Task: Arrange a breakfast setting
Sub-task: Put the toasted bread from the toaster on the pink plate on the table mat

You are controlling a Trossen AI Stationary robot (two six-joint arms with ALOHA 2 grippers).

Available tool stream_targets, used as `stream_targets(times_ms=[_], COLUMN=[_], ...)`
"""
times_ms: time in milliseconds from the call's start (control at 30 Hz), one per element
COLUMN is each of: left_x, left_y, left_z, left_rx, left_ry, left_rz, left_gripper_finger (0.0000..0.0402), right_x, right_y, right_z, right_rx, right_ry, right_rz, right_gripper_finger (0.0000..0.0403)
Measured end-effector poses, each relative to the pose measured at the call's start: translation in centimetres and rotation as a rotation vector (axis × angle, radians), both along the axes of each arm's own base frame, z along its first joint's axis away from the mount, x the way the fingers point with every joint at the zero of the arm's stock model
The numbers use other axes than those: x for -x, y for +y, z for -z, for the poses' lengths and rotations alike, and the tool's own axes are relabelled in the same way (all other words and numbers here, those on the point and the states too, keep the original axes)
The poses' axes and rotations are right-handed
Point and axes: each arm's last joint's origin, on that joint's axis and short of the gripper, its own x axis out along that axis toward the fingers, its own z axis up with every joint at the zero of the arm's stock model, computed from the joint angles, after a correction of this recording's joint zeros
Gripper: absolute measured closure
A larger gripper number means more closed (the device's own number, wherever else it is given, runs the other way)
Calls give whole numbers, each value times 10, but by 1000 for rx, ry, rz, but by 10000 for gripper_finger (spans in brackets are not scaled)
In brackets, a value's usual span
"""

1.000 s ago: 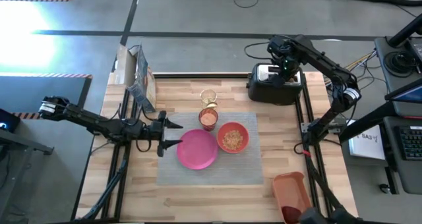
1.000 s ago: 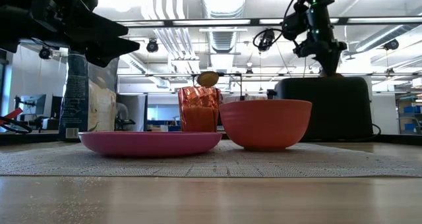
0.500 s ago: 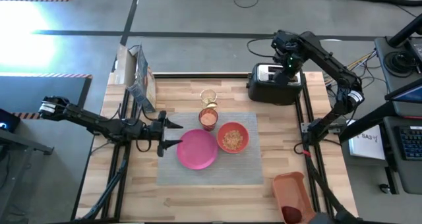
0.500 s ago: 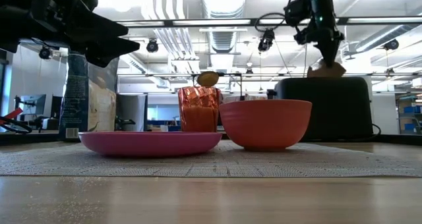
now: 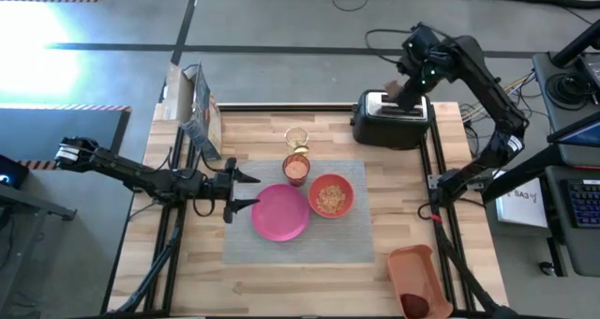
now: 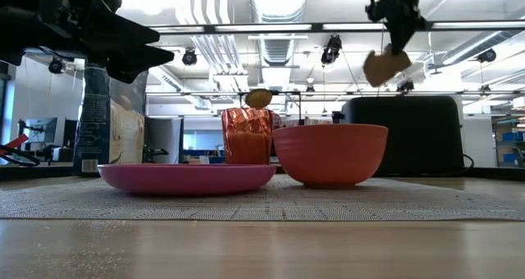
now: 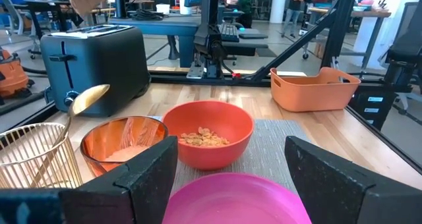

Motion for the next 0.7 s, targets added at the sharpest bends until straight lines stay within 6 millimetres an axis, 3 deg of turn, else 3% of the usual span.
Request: stream_targets(times_ms=[267, 700], left_x=[0, -1], left_y=[0, 0], left_z=[0, 3], left_rx=[0, 89], left_ry=[0, 17], left_rz=[0, -9], left_gripper_finger=[139, 139], right_x=[-18, -92], right_y=[15, 74], right_z=[-12, -3], right_rx=[-181, -174], right_ry=[-324, -435], right_rz=[-69, -429], right_gripper_finger=[371, 371])
